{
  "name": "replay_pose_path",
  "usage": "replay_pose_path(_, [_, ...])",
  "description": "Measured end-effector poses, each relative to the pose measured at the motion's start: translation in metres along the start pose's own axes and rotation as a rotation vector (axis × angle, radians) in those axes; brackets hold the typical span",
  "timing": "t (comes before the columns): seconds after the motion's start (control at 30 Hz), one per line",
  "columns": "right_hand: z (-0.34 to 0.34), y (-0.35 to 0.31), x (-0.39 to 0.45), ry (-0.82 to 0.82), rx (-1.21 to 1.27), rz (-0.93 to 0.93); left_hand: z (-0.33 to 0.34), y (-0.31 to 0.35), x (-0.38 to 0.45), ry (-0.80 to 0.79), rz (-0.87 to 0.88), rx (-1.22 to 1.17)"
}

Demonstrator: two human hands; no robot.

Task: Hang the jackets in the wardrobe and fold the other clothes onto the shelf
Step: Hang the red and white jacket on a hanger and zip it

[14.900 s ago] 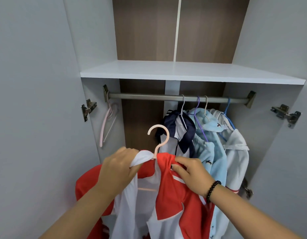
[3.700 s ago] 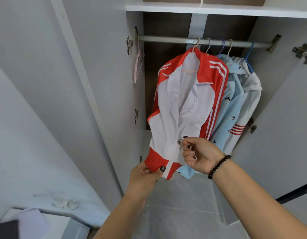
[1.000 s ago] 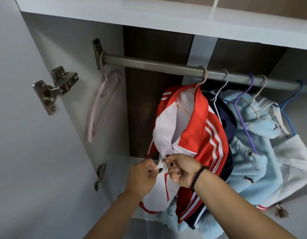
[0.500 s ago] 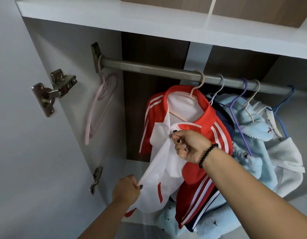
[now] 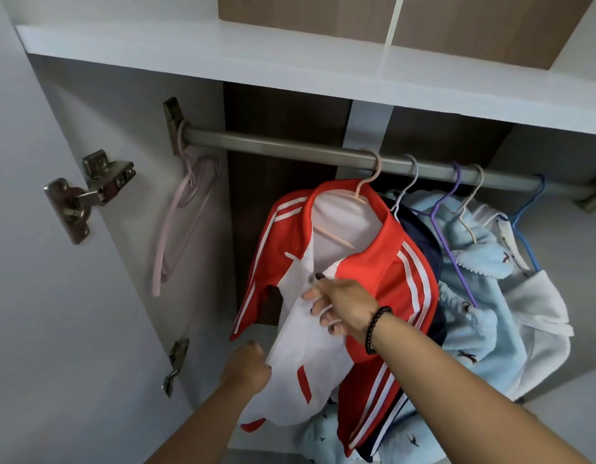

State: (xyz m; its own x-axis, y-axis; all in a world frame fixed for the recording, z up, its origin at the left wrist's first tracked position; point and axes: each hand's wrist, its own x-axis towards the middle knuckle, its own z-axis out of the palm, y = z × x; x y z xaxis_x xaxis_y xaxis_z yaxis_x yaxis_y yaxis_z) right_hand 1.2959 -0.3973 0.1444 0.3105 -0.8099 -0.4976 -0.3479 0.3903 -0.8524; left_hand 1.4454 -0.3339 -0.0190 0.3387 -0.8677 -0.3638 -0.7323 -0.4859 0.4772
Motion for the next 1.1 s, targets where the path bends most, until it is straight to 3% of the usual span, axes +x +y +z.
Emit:
replay_pose_path(0.1, [-0.011,0.007,0.004,0.098,-0.075,-0.019,-0.014,0.019,0.005,0.027,0.041,-0.139])
replay_pose_path(0.17, [-0.031,0.003,0.006,0.278,-0.043,-0.186,-0.027,0.039,0.006,0.059,0.097,-0.184])
replay_pose_path(0.3, [-0.091,-0.006,0.002,0.693,-0.205,-0.574,-0.053,0.089,0.0,0.135,0.278,-0.372])
replay_pose_path(0.4, [-0.137,-0.005,0.001,0.908,-0.328,-0.637,-0.066,0.136,-0.007,0.153,0.4,-0.557])
replay_pose_path(0.5, [-0.168,0.001,0.013,0.853,-0.469,-0.438,-0.073,0.187,-0.006,0.189,0.468,-0.697])
replay_pose_path(0.57, [-0.171,0.006,0.018,0.782,-0.536,-0.425,-0.075,0.218,0.001,0.238,0.469,-0.675])
replay_pose_path(0.67, [-0.173,0.008,0.016,0.943,-0.649,-0.631,-0.079,0.253,0.015,0.249,0.357,-0.629])
replay_pose_path(0.73, [-0.187,0.003,0.015,1.046,-0.787,-0.605,-0.082,0.268,0.026,0.259,0.307,-0.63])
replay_pose_path(0.87, [-0.221,0.002,0.017,0.862,-0.931,-0.229,-0.083,0.281,0.041,0.193,0.302,-0.476])
replay_pose_path(1.03, [-0.249,0.013,0.029,0.507,-0.658,-0.289,-0.07,0.293,0.039,0.098,0.406,-0.31])
replay_pose_path(1.1, [-0.251,0.013,0.036,0.436,-0.564,-0.335,-0.065,0.3,0.036,0.108,0.459,-0.307])
